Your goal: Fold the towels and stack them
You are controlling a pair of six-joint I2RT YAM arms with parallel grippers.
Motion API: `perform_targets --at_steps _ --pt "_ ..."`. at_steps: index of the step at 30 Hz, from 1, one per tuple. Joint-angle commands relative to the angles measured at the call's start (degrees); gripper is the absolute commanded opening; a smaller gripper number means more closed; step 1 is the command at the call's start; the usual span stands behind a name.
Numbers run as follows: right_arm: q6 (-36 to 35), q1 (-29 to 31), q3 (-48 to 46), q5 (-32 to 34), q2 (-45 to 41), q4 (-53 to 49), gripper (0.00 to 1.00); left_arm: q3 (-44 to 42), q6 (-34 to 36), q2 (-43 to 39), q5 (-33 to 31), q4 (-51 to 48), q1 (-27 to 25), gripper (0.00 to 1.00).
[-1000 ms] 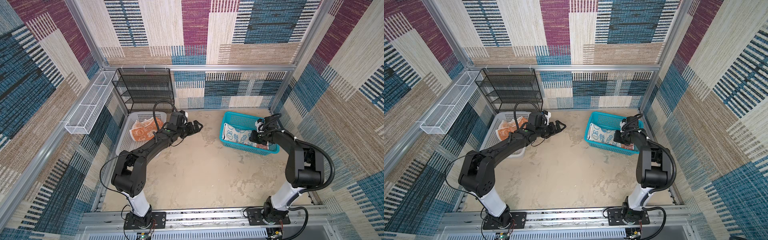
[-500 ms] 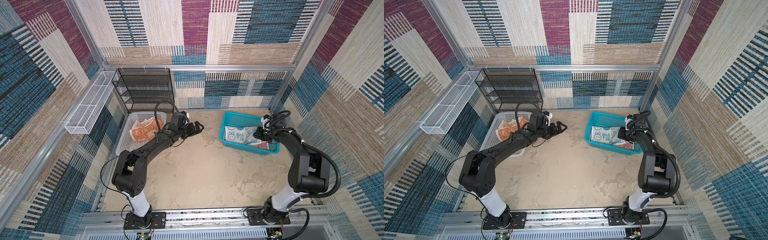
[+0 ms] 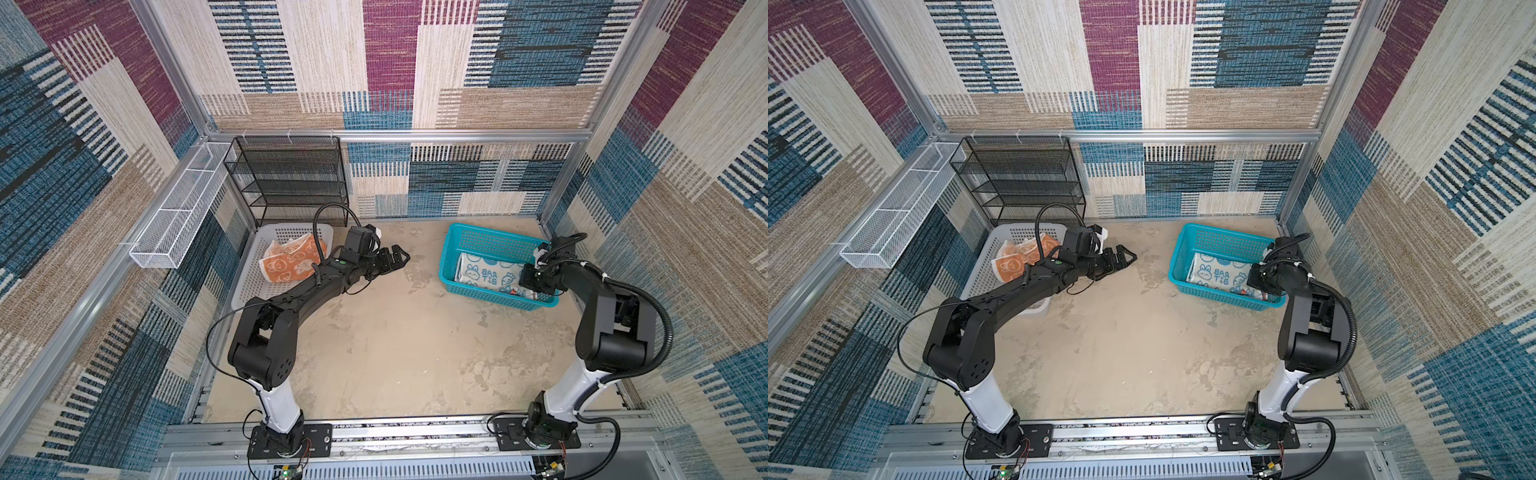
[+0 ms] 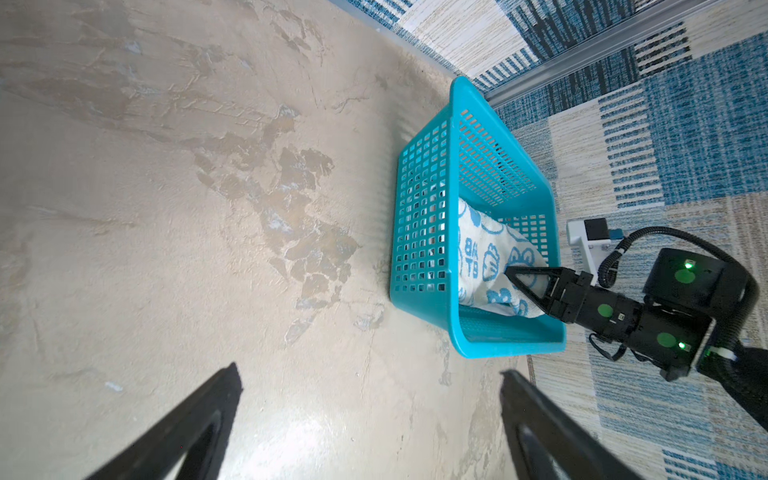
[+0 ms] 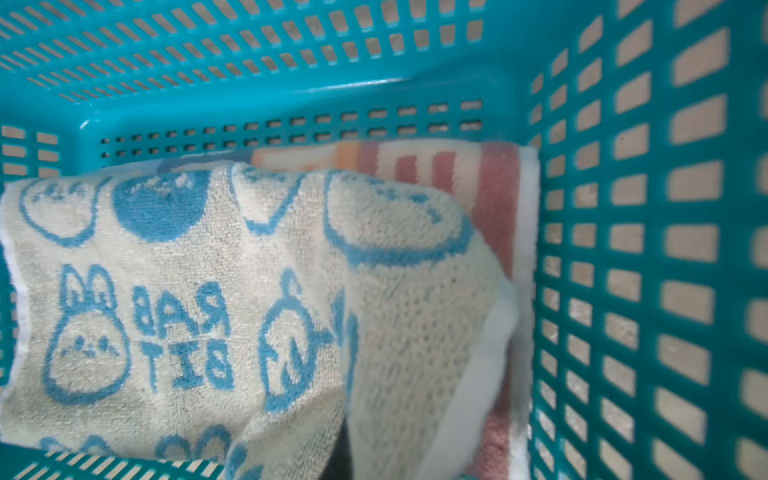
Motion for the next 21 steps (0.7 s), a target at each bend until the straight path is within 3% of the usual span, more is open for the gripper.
perform_targets --at_steps 1,4,5,6,7,14,21 --pt "0.8 0.0 0.3 1.8 1.0 2.3 0.29 0.8 1.0 0.3 0.5 -0.5 -0.1 1.0" --pt "1.3 -0.1 0.7 1.1 0.6 2.6 0.65 1.2 1.4 0.5 0.1 -1.1 -0.2 1.0" --pt "1.7 0.0 0.5 0.7 -0.6 3.1 0.73 1.3 1.6 0.4 -0.1 -1.3 -0.2 1.0" --pt "2.0 0.1 0.3 0.4 -1.7 3.6 0.91 1.2 1.6 0.4 -0.3 -1.5 -0.3 1.0" --pt "2.4 0.0 0.3 -0.3 -3.2 4.0 0.99 1.1 1.7 0.2 -0.5 -1.6 -0.3 1.0" --pt "4.6 0.1 0.6 -9.1 -11.3 5.7 0.99 1.7 1.6 -0.4 -2.0 -1.8 -1.0 1.0" --pt "6.6 0.2 -3.5 -14.7 -12.6 9.6 0.99 5.6 2.3 1.3 -3.1 -3.6 -4.4 1.0"
